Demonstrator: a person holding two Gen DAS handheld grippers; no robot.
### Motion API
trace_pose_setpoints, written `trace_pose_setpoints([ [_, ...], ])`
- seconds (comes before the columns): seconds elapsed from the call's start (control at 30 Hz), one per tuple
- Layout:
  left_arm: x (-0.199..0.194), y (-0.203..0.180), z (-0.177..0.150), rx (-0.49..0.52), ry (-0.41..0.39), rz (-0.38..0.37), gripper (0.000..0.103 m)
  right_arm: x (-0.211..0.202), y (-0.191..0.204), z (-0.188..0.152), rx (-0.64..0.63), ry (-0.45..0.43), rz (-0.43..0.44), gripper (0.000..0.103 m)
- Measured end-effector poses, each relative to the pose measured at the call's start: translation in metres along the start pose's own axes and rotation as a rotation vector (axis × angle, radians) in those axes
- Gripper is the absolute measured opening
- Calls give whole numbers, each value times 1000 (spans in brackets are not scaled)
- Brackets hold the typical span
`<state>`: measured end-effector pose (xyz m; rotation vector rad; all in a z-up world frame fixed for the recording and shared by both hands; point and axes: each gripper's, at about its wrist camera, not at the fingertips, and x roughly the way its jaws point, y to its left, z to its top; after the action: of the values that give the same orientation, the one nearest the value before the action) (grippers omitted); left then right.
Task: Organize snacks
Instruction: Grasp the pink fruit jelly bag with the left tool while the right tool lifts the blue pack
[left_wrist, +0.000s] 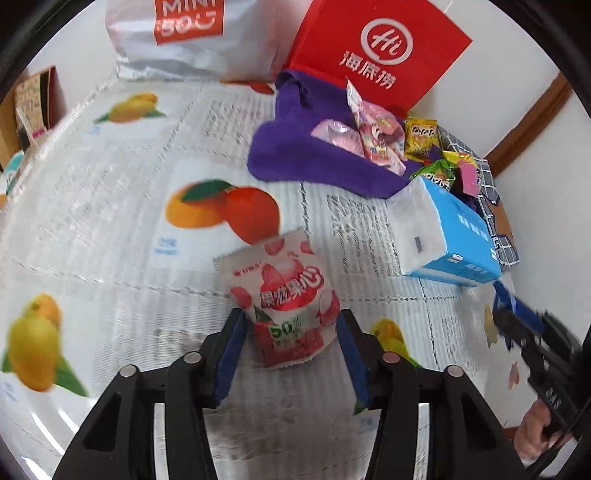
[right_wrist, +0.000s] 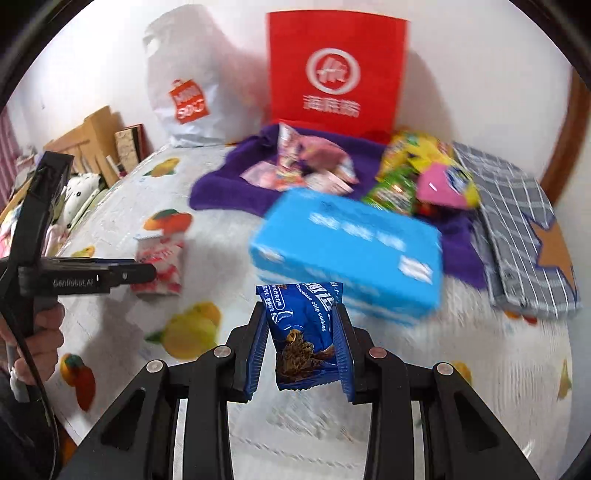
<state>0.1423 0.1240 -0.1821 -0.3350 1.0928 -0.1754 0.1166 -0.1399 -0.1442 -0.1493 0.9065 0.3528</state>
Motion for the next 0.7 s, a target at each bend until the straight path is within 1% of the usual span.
trace_pose_setpoints([
  [0.03, 0, -4, 0, 2, -18, 6, 58, 0, -5, -4, 7, 6, -5, 34],
  [0.13, 7, -17, 1, 26, -21, 55, 64, -1, -21, -20, 39, 12, -21, 34],
  [0.27, 20, -40, 7, 83, -34, 171, 66, -1, -42, -36, 87, 18, -42, 34],
  [0.37, 33, -56, 12, 135, -38, 275, 66, 0, -53, -46, 106, 26, -63, 34],
  [0.43, 37, -62, 12, 155, -51, 323, 66, 1, -59, -50, 120, 29, -66, 34],
  [0.47, 38, -66, 12, 161, -69, 330, 64, 2, -61, -52, 128, 31, -63, 34],
  [0.5, 37, -67, 11, 164, -84, 320, 56, 1, -63, -53, 134, 30, -59, 34],
  [0.53, 36, -68, 10, 168, -91, 318, 53, 1, -64, -55, 138, 26, -58, 34],
  [0.57, 35, -68, 8, 176, -95, 317, 52, 1, -64, -56, 138, 23, -63, 34],
  [0.7, 29, -76, -6, 217, -87, 253, 51, 1, -62, -58, 127, -1, -62, 34],
])
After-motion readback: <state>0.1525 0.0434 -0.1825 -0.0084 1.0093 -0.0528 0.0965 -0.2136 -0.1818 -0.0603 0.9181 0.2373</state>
